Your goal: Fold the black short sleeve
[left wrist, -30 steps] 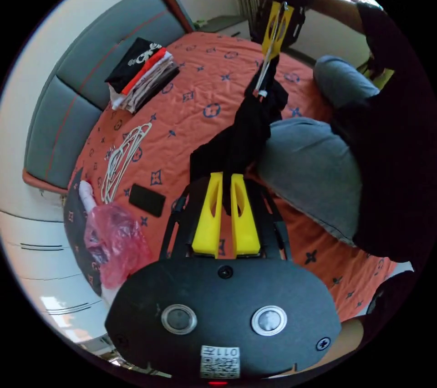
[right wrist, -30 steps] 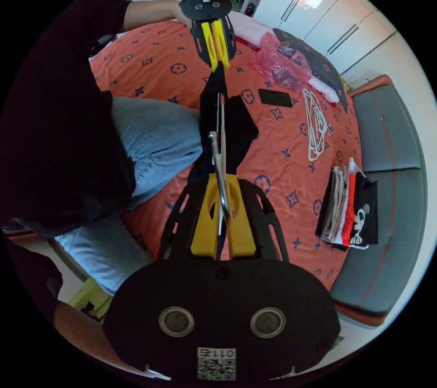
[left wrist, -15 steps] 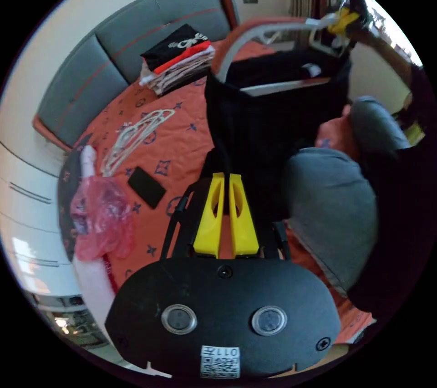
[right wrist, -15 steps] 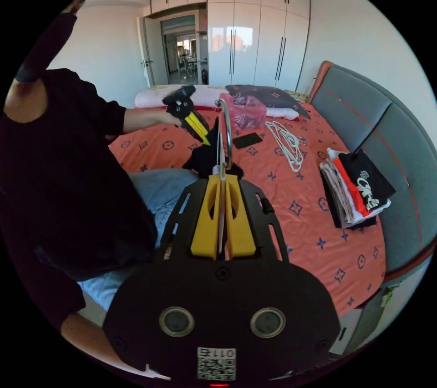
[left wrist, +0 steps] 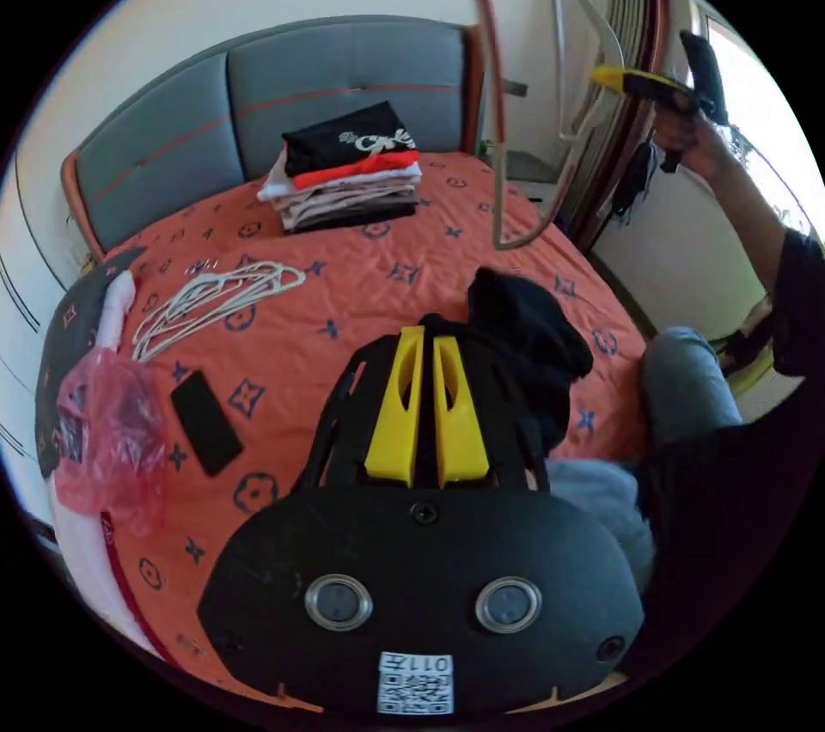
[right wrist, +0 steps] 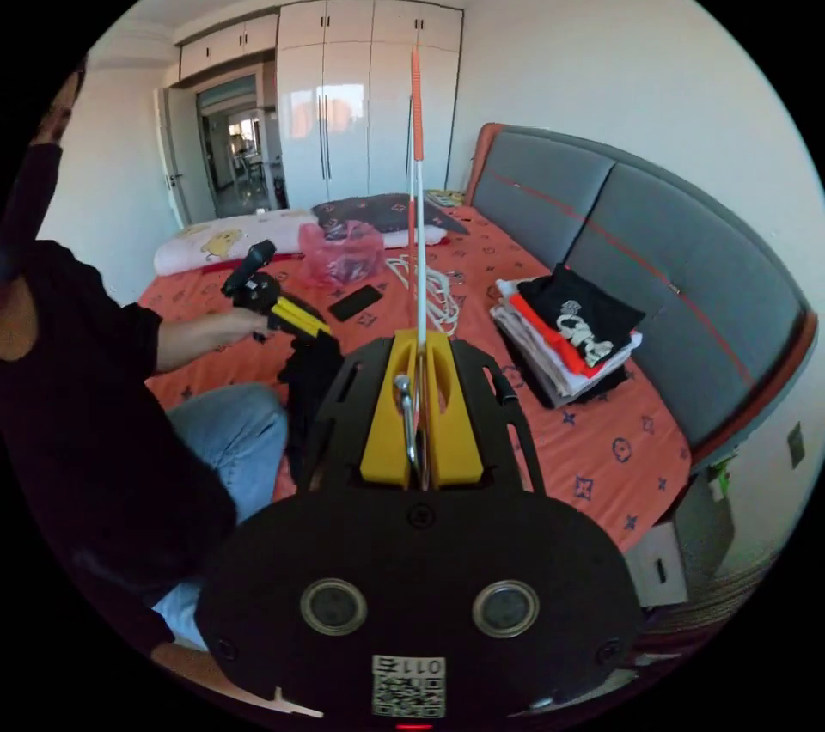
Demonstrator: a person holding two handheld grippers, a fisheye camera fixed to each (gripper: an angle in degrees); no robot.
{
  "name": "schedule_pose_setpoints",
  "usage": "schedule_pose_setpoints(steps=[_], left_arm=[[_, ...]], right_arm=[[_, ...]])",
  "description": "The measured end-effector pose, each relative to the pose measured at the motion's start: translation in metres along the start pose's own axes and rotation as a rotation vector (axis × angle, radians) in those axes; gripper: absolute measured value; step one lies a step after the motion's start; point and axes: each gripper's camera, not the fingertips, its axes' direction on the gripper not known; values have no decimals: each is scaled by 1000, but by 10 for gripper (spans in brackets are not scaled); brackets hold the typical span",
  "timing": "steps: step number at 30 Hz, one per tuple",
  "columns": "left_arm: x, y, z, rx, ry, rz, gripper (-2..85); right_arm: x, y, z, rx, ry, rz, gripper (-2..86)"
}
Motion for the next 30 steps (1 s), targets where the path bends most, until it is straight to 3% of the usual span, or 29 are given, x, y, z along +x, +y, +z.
schedule_pose_setpoints(steps=[6,10,14,17,20,25,30], left_arm=[[9,-49,88,158,155,-203,-3],[11,-68,125,95,117,30,-3],[-11,-76,158,61,272,68,-3],[-17,-88,179,16,260,97,-3],[-21,-99,197,-28,268,112,-3],[-31,-110,205,-37,282,89,-2],[-48,-117,199,-60,304,2,-1]], right_arm=[[61,-127,110,-304,-78,-140,49],[94,-178,226,-467,-243,-162,45],[121,-228,379,-625,-458,-212,41],[131,-252,472,-663,-466,-249,42],[143,-260,531,-592,-292,-194,63],[162,-235,540,-649,-64,-198,132],[163,-117,404,-607,-55,-185,113]])
